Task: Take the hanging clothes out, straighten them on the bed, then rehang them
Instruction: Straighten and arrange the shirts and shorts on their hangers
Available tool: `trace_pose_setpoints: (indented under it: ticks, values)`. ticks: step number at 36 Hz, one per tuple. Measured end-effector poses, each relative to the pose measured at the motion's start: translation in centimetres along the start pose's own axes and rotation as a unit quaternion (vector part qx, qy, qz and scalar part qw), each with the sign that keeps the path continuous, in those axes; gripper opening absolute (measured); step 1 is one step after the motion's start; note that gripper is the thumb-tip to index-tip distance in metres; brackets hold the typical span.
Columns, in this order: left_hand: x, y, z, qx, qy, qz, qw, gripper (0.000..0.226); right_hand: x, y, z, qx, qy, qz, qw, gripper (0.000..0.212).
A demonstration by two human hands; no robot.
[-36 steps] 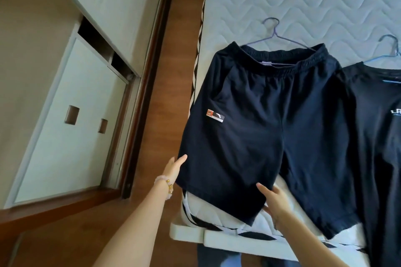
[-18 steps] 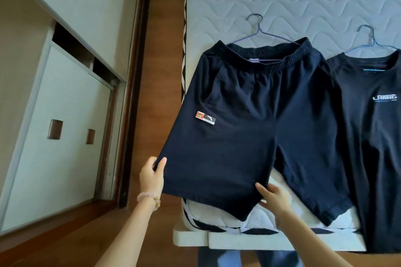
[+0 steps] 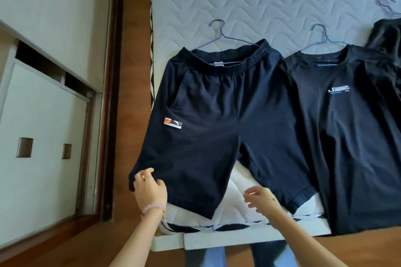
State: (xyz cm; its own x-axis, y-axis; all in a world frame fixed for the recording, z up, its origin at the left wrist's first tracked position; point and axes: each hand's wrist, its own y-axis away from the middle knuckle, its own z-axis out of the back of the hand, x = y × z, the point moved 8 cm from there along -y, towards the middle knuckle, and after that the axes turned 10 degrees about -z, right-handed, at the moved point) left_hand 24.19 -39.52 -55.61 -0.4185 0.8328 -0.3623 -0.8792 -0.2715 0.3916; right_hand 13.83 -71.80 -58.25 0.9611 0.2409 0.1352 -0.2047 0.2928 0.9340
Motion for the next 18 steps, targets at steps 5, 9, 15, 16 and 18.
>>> trace_pose_setpoints:
  ticks: [5, 9, 15, 16, 18]
  values:
    - [-6.2, 7.2, -5.4, 0.024, 0.151, -0.019, 0.988, 0.025, -6.1, -1.5, 8.8, -0.121, -0.065, -0.011, 0.991, 0.017]
    - [-11.9, 12.5, -12.1, 0.153, 0.27, 0.018, 0.95, 0.018, -9.9, -3.8, 14.2, -0.122, -0.106, -0.023, 0.987, 0.018]
    - [-17.0, 15.7, -20.1, 0.202, 0.359, 0.148, 0.899, 0.013, -10.4, -6.4, 17.7, -0.067, -0.077, 0.008, 0.995, 0.021]
    - [-17.7, 15.7, -20.7, 0.182, 0.378, 0.172, 0.891, 0.013, -10.8, -7.3, 17.9, -0.049, -0.066, 0.009, 0.997, 0.02]
    - [-18.6, 15.7, -21.6, 0.149, 0.41, 0.218, 0.873, 0.027, -11.3, -9.0, 18.1, -0.016, -0.05, 0.013, 0.999, 0.018]
